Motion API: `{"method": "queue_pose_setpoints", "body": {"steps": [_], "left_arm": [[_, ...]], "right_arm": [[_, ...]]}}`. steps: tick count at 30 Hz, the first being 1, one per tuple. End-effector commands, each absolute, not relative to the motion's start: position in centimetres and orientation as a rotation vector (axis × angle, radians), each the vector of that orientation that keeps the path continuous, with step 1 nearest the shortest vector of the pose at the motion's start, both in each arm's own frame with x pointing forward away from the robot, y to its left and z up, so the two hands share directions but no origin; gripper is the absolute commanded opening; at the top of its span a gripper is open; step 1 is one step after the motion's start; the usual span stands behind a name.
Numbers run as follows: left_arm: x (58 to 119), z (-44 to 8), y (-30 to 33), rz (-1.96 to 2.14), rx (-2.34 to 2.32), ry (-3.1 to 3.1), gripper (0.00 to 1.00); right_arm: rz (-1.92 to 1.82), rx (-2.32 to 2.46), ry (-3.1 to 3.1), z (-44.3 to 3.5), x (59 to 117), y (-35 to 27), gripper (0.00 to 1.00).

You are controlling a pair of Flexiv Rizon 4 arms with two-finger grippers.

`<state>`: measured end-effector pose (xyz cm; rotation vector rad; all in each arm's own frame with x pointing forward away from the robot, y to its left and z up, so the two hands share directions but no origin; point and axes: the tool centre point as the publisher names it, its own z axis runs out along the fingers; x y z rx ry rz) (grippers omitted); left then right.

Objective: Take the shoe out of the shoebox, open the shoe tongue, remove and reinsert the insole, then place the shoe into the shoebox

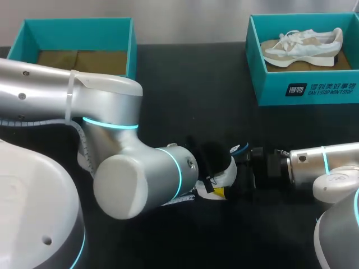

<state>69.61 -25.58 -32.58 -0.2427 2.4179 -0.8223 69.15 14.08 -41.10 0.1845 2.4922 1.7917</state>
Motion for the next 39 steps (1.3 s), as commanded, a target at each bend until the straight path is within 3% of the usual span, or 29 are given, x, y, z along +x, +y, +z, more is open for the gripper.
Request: {"method": "queue_pose_setpoints", "body": {"steps": [1, 7, 9, 11, 39], "left_arm": [[70.0, -32.9, -24.9, -0.848, -0.223, 2.429, 0.29], [70.1, -32.8, -24.9, -0.87, -0.205, 2.424, 0.27], [70.1, -32.8, -25.0, -0.874, -0.204, 2.424, 0.19], [70.2, -32.8, -25.1, -0.878, -0.204, 2.423, 0.0], [71.1, -27.9, -31.3, -0.999, -0.248, 2.627, 0.0]], "right_arm": [[1.787, 0.187, 2.495, -41.0, 69.0, 14.1, 0.0], [1.787, 0.187, 2.495, -41.0, 69.0, 14.1, 0.0], [1.787, 0.187, 2.495, -41.0, 69.0, 14.1, 0.0], [1.787, 0.187, 2.495, -41.0, 69.0, 14.1, 0.0], [1.787, 0.187, 2.495, -41.0, 69.0, 14.1, 0.0]]}}
